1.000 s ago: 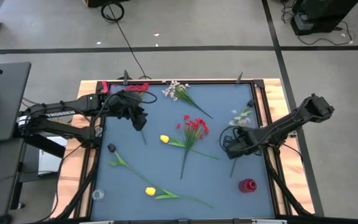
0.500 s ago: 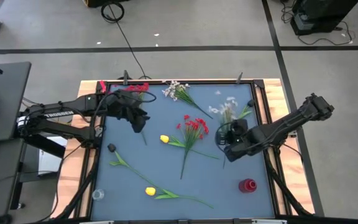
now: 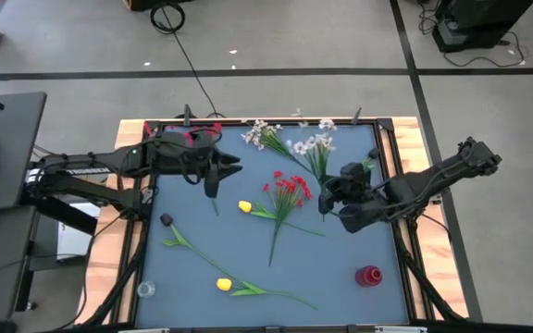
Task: Sort flowers into vase by color
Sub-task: Put the bottom white flowers into the red vase
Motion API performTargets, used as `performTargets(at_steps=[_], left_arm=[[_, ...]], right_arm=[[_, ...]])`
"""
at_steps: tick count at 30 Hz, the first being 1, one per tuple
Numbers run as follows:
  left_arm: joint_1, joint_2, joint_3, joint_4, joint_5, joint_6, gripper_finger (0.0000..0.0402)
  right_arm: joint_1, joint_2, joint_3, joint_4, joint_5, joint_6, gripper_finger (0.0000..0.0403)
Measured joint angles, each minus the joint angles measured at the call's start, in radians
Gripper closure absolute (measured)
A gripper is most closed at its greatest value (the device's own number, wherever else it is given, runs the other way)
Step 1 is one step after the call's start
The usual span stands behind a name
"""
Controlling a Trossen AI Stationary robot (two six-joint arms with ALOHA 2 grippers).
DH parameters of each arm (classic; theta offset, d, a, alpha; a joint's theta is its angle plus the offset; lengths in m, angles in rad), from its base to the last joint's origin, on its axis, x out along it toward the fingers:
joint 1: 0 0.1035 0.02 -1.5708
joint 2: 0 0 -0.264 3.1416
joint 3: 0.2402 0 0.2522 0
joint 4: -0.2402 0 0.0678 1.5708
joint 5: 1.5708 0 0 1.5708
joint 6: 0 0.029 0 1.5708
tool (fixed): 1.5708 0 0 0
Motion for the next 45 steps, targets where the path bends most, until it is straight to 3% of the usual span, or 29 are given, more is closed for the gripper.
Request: performTargets(at_steps=[7, 11, 15, 21, 25, 35, 42, 45], left_arm=[[-0.056, 0.066, 0.001, 0.133, 0.001, 0.04, 0.0253], [-0.091, 0.084, 0.0, 0.15, 0.0, 0.04, 0.0242], [-0.119, 0.088, 0.0, 0.187, -0.013, 0.044, 0.0213], [-0.138, 0.155, 0.001, 0.401, -0.015, 0.073, 0.0153], [-0.129, 0.212, 0.001, 0.497, -0.015, 0.072, 0.0142], [-0.104, 0.306, 0.001, 0.729, 0.044, 0.073, 0.0179], [-0.09, 0.362, 0.073, 0.72, 0.113, 0.078, 0.02], [-0.091, 0.388, 0.123, 0.622, 0.125, 0.098, 0.0212]], right_arm=[[-0.04, -0.061, 0.0, 0.31, -0.052, -0.451, 0.0394], [-0.069, -0.077, 0.0, 0.434, -0.106, -0.603, 0.0394], [-0.087, -0.077, 0.0, 0.543, -0.145, -0.731, 0.0394], [-0.13, -0.071, 0.0, 0.713, -0.246, -0.88, 0.0394], [-0.16, -0.071, 0.0, 0.815, -0.323, -0.944, 0.0394], [-0.216, -0.047, 0.0, 0.912, -0.485, -0.964, 0.0394], [-0.24, 0.0, -0.001, 0.968, -0.541, -0.971, 0.0394], [-0.243, -0.001, -0.002, 0.988, -0.543, -0.985, 0.0394]])
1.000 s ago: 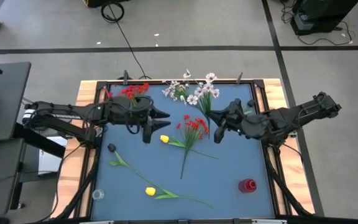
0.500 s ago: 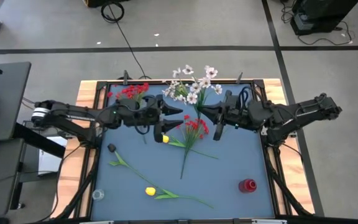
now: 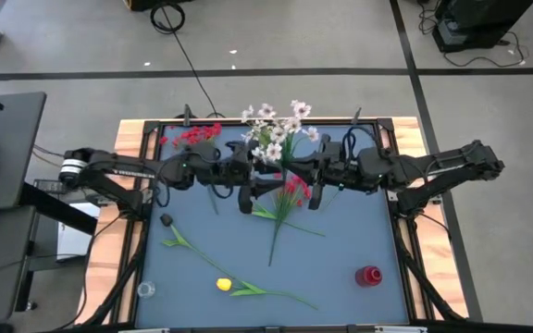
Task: Sort flowers into vase by color
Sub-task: Put the bottom white flowers into the red vase
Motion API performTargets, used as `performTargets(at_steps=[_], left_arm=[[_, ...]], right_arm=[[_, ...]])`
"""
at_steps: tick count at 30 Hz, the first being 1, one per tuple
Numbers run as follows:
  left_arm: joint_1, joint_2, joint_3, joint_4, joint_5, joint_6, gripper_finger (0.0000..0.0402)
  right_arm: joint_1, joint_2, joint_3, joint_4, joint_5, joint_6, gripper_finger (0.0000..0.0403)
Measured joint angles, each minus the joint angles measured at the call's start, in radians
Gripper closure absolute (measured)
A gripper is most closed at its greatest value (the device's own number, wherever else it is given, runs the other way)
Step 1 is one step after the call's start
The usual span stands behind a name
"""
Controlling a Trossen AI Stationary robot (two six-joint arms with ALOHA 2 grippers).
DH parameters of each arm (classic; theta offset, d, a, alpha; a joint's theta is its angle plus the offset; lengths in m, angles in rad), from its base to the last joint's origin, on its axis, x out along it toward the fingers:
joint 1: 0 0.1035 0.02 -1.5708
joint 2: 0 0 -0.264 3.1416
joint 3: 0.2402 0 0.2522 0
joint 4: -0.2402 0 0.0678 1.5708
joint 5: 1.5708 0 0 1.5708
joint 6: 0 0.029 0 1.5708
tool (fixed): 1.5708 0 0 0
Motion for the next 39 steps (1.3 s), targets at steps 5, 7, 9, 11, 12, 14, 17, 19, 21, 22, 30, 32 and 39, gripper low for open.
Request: performTargets(at_steps=[5, 7, 9, 11, 12, 14, 17, 19, 21, 22, 30, 32, 39], left_arm=[[0.001, 0.01, 0.038, -0.066, -0.003, 0.027, 0.0257], [0.005, 0.01, 0.042, -0.065, -0.003, 0.05, 0.0287], [0.005, 0.007, 0.045, -0.068, -0.003, 0.052, 0.0321], [0.005, 0.006, 0.047, -0.066, -0.003, 0.053, 0.0353], [0.005, 0.006, 0.047, -0.065, -0.003, 0.053, 0.0369], [0.005, 0.005, 0.047, -0.065, -0.004, 0.053, 0.0388], [0.005, 0.005, 0.047, -0.068, -0.004, 0.053, 0.0389], [0.005, 0.005, 0.047, -0.067, -0.006, 0.053, 0.0388], [0.005, 0.005, 0.047, -0.067, -0.007, 0.053, 0.0388], [0.005, 0.005, 0.047, -0.067, -0.008, 0.053, 0.0388], [0.005, 0.015, 0.047, -0.072, -0.008, 0.054, 0.0389], [0.005, 0.014, 0.047, -0.07, -0.008, 0.066, 0.0389], [0.006, 0.014, 0.047, -0.073, -0.026, 0.073, 0.0389]], right_arm=[[0.0, -0.004, 0.0, 0.011, -0.021, -0.022, 0.0394], [0.0, -0.004, 0.0, 0.01, -0.021, -0.021, 0.0392], [0.0, -0.004, 0.0, 0.012, -0.019, -0.02, 0.0382], [0.0, -0.01, 0.0, 0.011, -0.011, -0.02, 0.0363], [0.0, -0.013, 0.0, 0.012, -0.006, -0.02, 0.035], [0.0, -0.023, 0.0, 0.007, 0.007, -0.018, 0.0321], [0.0, -0.046, 0.0, -0.039, 0.006, 0.003, 0.0271], [0.0, -0.067, 0.001, -0.087, -0.018, 0.03, 0.0234], [0.0, -0.08, 0.001, -0.107, -0.078, 0.056, 0.0197], [0.0, -0.08, 0.002, -0.106, -0.101, 0.061, 0.0178], [-0.069, -0.032, 0.001, -0.067, -0.193, 0.105, 0.0118], [-0.078, -0.032, 0.001, -0.055, -0.201, 0.109, 0.0132], [-0.131, -0.02, 0.002, -0.018, -0.344, 0.131, 0.0248]])
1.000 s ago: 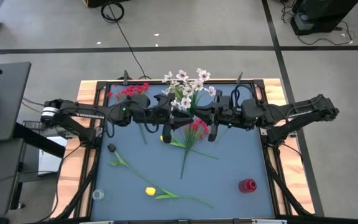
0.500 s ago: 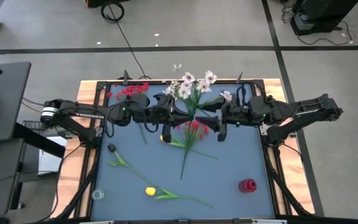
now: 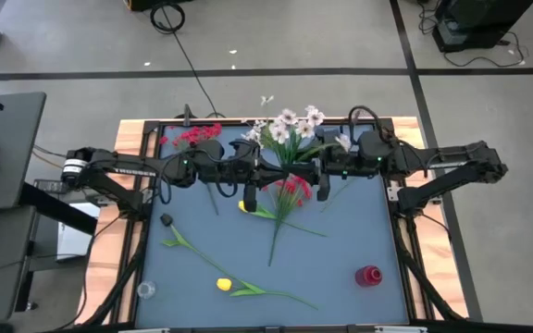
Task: Sort flowers into vase by color
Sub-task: Put the bottom white flowers into the red vase
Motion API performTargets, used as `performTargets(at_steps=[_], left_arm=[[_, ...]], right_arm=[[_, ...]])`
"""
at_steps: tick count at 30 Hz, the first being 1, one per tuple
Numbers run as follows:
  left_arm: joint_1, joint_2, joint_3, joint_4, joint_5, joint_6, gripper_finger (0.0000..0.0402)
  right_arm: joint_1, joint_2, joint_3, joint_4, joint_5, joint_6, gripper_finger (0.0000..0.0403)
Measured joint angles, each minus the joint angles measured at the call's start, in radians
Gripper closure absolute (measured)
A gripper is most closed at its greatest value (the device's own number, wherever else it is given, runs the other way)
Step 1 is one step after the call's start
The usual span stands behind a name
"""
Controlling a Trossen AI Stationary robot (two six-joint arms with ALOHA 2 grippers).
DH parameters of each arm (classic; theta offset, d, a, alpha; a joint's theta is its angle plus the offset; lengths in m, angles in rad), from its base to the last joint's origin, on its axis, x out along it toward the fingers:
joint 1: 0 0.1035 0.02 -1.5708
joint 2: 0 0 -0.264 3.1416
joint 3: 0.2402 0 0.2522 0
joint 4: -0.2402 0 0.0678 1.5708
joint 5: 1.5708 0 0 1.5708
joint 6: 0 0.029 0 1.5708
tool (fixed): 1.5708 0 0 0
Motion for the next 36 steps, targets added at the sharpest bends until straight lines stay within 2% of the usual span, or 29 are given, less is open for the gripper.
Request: performTargets(at_steps=[4, 11, 13, 17, 19, 26, 31, 36], left_arm=[[0.0, 0.0, 0.0, -0.008, 0.0, 0.002, 0.0389], [0.003, 0.0, 0.0, -0.021, 0.001, 0.004, 0.039], [0.005, 0.0, 0.0, -0.026, 0.0, -0.001, 0.039], [0.011, 0.0, 0.0, -0.024, 0.001, -0.005, 0.0385], [0.011, 0.0, 0.0, -0.025, -0.001, -0.006, 0.0375], [0.011, -0.012, 0.0, -0.037, -0.026, -0.003, 0.0307], [0.024, -0.074, 0.001, -0.135, -0.028, 0.005, 0.0259], [0.049, -0.168, 0.0, -0.283, -0.033, 0.006, 0.0238]], right_arm=[[-0.022, 0.022, -0.001, -0.009, -0.027, 0.001, 0.0281], [-0.085, 0.02, 0.0, 0.001, -0.152, 0.02, 0.027], [-0.097, 0.02, 0.0, 0.0, -0.18, 0.021, 0.0291], [-0.103, 0.02, 0.0, -0.005, -0.192, 0.0, 0.0364], [-0.103, 0.02, 0.0, -0.01, -0.192, -0.025, 0.0388], [-0.098, 0.014, -0.001, -0.044, -0.138, -0.056, 0.0392], [-0.095, -0.033, -0.001, -0.124, -0.087, -0.082, 0.0392], [-0.095, -0.099, -0.001, -0.181, -0.049, -0.105, 0.0392]])
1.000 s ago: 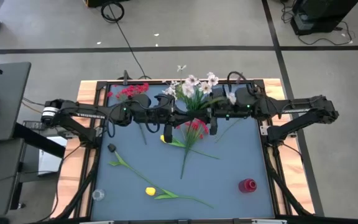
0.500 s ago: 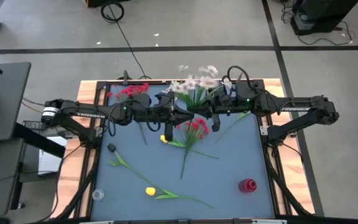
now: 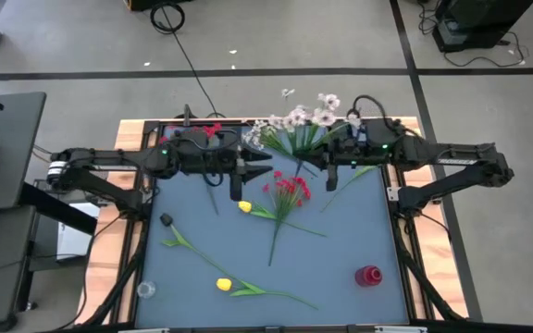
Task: Sort flowers into vase by color
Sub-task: Put the bottom white flowers into the red vase
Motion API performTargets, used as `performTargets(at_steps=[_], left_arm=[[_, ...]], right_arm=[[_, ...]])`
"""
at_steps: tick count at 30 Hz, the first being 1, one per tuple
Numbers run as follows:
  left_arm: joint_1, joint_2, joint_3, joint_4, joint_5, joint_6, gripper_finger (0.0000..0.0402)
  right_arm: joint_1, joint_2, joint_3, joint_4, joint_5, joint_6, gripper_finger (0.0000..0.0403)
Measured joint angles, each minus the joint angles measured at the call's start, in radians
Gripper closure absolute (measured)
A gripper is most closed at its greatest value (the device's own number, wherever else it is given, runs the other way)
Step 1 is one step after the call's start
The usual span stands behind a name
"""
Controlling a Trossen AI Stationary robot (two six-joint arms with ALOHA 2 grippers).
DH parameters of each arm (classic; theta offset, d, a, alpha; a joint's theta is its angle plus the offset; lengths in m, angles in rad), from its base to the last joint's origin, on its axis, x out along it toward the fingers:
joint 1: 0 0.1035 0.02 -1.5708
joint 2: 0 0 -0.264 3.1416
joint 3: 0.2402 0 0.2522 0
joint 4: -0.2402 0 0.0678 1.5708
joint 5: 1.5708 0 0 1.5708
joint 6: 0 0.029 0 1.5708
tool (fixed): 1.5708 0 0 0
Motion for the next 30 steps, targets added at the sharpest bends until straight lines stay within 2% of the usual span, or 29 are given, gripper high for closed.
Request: performTargets(at_steps=[8, 20, 30], left_arm=[[0.008, -0.117, 0.001, -0.123, -0.012, 0.051, 0.0235], [0.004, -0.117, 0.0, -0.14, -0.014, 0.052, 0.0235], [0.004, -0.117, 0.0, -0.136, -0.012, 0.049, 0.0234]], right_arm=[[0.011, -0.11, 0.0, -0.13, 0.064, -0.03, 0.0392], [0.053, -0.174, 0.0, -0.244, 0.145, 0.006, 0.0392], [0.138, -0.204, -0.001, -0.329, 0.113, -0.068, 0.0392]])
